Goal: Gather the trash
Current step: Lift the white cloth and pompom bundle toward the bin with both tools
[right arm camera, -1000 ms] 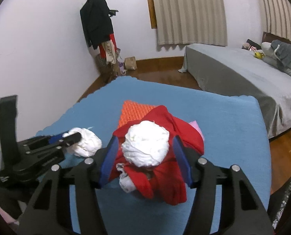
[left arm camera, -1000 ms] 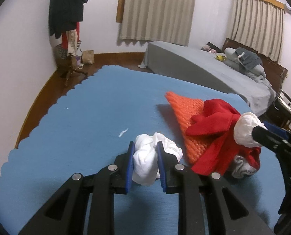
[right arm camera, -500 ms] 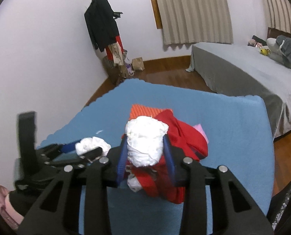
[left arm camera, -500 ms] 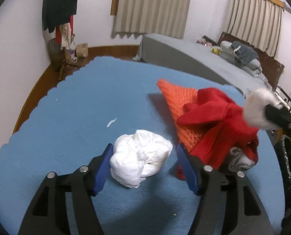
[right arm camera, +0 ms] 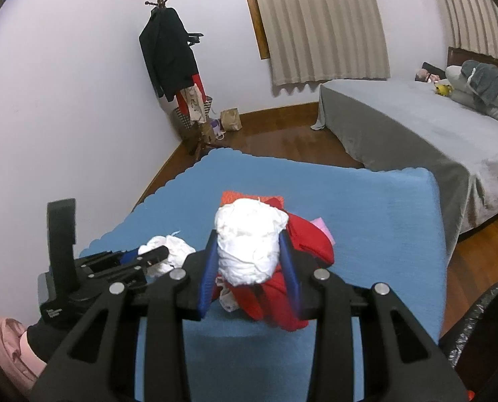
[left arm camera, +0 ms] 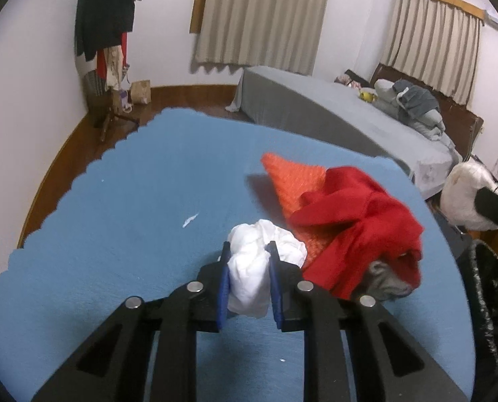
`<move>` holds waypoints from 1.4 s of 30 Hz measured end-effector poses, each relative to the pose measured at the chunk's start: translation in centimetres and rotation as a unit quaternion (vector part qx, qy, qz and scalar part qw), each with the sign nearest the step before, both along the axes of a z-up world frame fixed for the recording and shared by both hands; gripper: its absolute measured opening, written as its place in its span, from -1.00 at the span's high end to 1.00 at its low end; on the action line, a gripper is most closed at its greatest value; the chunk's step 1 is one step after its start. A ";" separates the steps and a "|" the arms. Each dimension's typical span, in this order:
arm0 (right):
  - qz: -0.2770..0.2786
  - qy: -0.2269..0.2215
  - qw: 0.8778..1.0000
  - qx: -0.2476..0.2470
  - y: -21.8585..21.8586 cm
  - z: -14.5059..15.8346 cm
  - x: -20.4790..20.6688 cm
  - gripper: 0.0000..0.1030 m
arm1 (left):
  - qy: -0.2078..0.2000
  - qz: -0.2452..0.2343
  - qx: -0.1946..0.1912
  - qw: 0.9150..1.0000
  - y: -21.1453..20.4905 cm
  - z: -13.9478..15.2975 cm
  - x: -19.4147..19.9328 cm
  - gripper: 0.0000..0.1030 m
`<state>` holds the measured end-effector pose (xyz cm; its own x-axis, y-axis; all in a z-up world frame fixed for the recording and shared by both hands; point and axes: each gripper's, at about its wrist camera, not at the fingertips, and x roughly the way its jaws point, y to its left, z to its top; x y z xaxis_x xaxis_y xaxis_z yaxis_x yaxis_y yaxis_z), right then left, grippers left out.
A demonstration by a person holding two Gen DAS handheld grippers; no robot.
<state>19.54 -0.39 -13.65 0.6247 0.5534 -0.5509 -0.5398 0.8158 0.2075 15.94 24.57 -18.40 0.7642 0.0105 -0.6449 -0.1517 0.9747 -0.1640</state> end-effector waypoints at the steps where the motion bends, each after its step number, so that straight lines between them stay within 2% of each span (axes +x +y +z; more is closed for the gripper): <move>1: -0.001 0.000 1.000 0.000 0.0 0.2 0.0 0.34 | -0.004 0.001 0.000 1.000 -0.1 0.4 -0.2 0.61; 9: -0.019 -0.002 1.000 0.001 -1.9 1.3 -1.5 0.34 | -0.035 -0.005 0.009 0.999 -2.5 4.3 -2.2 0.61; 21: -0.065 -0.022 0.998 0.006 -7.6 4.2 -4.9 0.33 | -0.063 -0.061 0.014 0.996 -9.3 9.0 -4.2 0.61; 29: -0.113 -0.031 0.993 0.005 -12.7 5.2 -7.1 0.33 | -0.082 -0.111 0.012 0.990 -14.7 10.6 -5.1 0.61; 42: -0.192 -0.042 0.980 -0.007 -21.2 5.7 -10.6 0.33 | -0.104 -0.190 -0.004 0.976 -23.3 12.2 -5.7 0.61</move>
